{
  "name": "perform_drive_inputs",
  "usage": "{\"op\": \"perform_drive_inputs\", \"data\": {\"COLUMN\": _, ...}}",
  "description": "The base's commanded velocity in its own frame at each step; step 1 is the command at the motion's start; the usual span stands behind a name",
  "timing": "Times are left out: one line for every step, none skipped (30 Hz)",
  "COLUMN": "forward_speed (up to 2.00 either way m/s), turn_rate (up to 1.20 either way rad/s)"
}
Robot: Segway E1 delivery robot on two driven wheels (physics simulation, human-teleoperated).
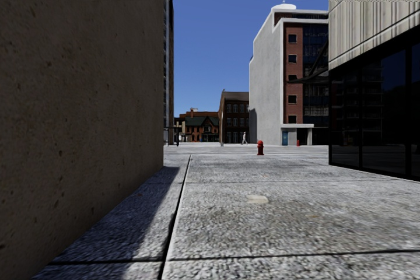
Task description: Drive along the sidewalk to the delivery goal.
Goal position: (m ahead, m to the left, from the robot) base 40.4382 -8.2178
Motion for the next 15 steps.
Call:
{"op": "perform_drive_inputs", "data": {"forward_speed": 2.00, "turn_rate": 0.00}}
{"op": "perform_drive_inputs", "data": {"forward_speed": 2.00, "turn_rate": 0.00}}
{"op": "perform_drive_inputs", "data": {"forward_speed": 2.00, "turn_rate": 0.00}}
{"op": "perform_drive_inputs", "data": {"forward_speed": 2.00, "turn_rate": 0.00}}
{"op": "perform_drive_inputs", "data": {"forward_speed": 2.00, "turn_rate": 0.00}}
{"op": "perform_drive_inputs", "data": {"forward_speed": 2.00, "turn_rate": 0.00}}
{"op": "perform_drive_inputs", "data": {"forward_speed": 2.00, "turn_rate": 0.00}}
{"op": "perform_drive_inputs", "data": {"forward_speed": 2.00, "turn_rate": 0.00}}
{"op": "perform_drive_inputs", "data": {"forward_speed": 2.00, "turn_rate": 0.00}}
{"op": "perform_drive_inputs", "data": {"forward_speed": 2.00, "turn_rate": 0.00}}
{"op": "perform_drive_inputs", "data": {"forward_speed": 2.00, "turn_rate": 0.00}}
{"op": "perform_drive_inputs", "data": {"forward_speed": 2.00, "turn_rate": 0.00}}
{"op": "perform_drive_inputs", "data": {"forward_speed": 2.00, "turn_rate": 0.00}}
{"op": "perform_drive_inputs", "data": {"forward_speed": 2.00, "turn_rate": 0.00}}
{"op": "perform_drive_inputs", "data": {"forward_speed": 2.00, "turn_rate": 0.00}}
